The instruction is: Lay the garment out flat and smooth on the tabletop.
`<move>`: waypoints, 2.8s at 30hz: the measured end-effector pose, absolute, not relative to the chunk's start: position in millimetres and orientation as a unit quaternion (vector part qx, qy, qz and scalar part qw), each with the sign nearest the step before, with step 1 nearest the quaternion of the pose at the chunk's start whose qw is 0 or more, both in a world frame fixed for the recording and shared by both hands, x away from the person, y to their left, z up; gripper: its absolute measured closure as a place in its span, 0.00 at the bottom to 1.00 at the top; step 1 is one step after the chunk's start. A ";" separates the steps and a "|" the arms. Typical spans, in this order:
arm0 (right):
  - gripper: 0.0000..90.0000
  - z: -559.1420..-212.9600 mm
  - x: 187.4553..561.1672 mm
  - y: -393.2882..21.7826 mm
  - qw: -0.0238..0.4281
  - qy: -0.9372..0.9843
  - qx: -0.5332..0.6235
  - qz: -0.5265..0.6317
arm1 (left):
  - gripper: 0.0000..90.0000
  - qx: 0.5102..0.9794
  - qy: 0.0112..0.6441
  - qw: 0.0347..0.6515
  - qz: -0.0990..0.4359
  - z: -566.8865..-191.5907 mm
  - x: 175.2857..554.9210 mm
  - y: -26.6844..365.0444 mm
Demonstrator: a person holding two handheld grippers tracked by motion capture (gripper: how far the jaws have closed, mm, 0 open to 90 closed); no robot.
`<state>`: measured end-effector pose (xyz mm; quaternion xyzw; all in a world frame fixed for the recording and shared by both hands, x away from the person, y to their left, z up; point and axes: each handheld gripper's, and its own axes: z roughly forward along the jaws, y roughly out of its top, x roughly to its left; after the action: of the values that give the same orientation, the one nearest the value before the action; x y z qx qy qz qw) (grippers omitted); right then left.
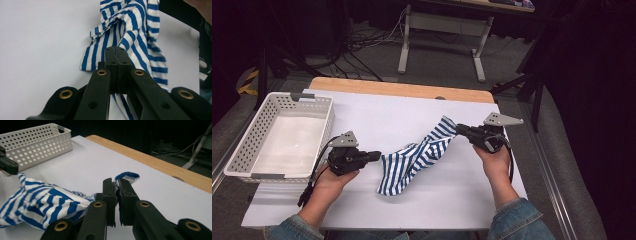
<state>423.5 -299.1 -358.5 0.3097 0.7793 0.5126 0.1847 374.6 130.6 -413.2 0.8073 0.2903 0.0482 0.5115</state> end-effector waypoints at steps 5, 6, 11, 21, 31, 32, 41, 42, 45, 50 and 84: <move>0.95 -370.0 425.5 -316.2 0.184 0.775 0.335 0.503 | 1.00 0.810 0.293 0.506 0.045 -416.5 375.2 129.5; 0.95 -370.0 425.5 -316.2 0.184 0.775 0.335 0.503 | 1.00 0.811 0.293 0.505 0.042 -417.8 375.6 128.9; 0.95 -388.0 426.1 -335.8 0.179 0.774 0.364 0.485 | 1.00 0.825 0.281 0.490 0.026 -423.2 374.2 121.3; 0.95 -417.4 413.4 -362.1 0.166 0.773 0.410 0.455 | 1.00 0.859 0.240 0.452 -0.022 -434.2 369.1 99.7; 0.86 -432.3 409.7 -367.0 0.148 0.783 0.420 0.434 | 0.90 0.855 0.244 0.454 -0.051 -438.6 373.5 93.0; 0.86 -432.3 409.7 -367.0 0.148 0.783 0.420 0.434 | 0.88 0.855 0.244 0.454 -0.051 -438.6 373.5 93.0; 0.57 -415.8 407.3 -344.7 0.164 0.781 0.377 0.471 | 0.50 0.822 0.302 0.483 -0.016 -437.4 386.0 104.8; 0.57 -414.5 408.3 -340.0 0.158 0.784 0.374 0.471 | 0.48 0.821 0.306 0.482 -0.012 -437.5 386.5 105.3; 0.56 -411.5 410.9 -326.0 0.142 0.791 0.360 0.474 | 0.43 0.820 0.310 0.482 -0.005 -437.7 386.5 105.5; 0.52 -409.7 422.8 -287.0 0.103 0.812 0.333 0.468 | 0.42 0.823 0.308 0.478 0.008 -437.5 386.1 106.6; 0.97 -390.4 384.3 -231.6 0.025 0.855 0.180 0.486 | 0.47 0.825 0.302 0.477 -0.001 -441.6 386.1 106.8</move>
<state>384.3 -231.6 -390.4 0.1800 0.8547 0.4863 0.0248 386.1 106.8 -441.6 0.8252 0.3024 -0.0014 0.4771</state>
